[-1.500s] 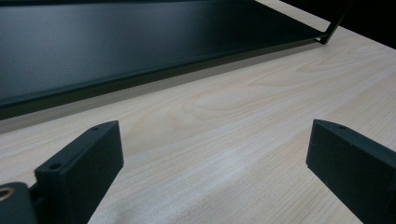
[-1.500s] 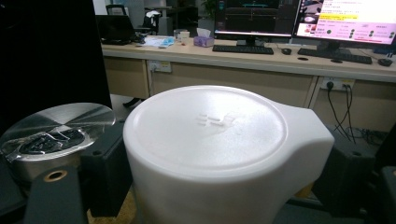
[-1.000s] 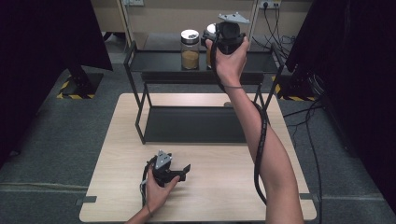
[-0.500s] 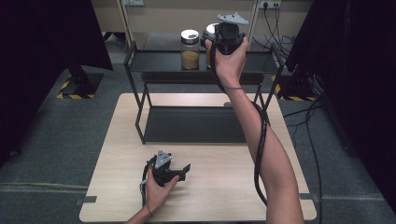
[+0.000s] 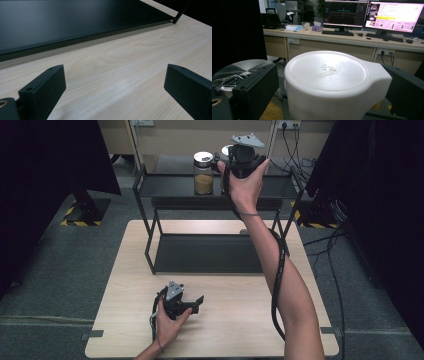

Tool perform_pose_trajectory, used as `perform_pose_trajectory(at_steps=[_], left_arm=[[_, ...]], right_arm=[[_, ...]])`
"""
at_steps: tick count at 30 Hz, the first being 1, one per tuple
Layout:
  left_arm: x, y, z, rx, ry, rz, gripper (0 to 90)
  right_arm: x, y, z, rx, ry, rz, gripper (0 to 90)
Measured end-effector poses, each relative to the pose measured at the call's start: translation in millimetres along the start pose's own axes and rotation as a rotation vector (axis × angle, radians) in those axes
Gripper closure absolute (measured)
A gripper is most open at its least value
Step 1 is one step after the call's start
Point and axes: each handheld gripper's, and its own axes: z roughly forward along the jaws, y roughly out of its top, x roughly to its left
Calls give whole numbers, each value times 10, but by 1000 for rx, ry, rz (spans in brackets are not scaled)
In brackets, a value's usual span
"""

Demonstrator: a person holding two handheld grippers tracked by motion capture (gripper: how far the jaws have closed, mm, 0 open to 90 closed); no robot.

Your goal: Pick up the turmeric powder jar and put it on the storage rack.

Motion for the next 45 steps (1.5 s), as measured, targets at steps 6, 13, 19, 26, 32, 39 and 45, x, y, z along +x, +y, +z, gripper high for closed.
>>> perform_pose_trajectory(at_steps=[6,13,19,26,32,39,45], left_arm=[[0,-4,0,-3,1,-2,31],[-4,-12,-3,-8,4,0,32],[-10,-10,-2,-7,7,-2,33],[-25,-21,-7,-14,11,7,36],[-28,-19,5,-16,13,7,36],[-41,-21,18,-22,17,10,36],[-52,-32,13,-27,21,15,36]], right_arm=[[7,-17,-27,-16,2,-3,31],[14,-31,-99,-24,10,-7,30],[13,-56,-164,-31,14,-7,30],[-30,-109,-276,-41,20,-6,30],[-68,-179,-380,-53,23,-8,30],[-107,-277,-478,-64,29,-4,29],[-128,-323,-514,-72,35,7,28]])
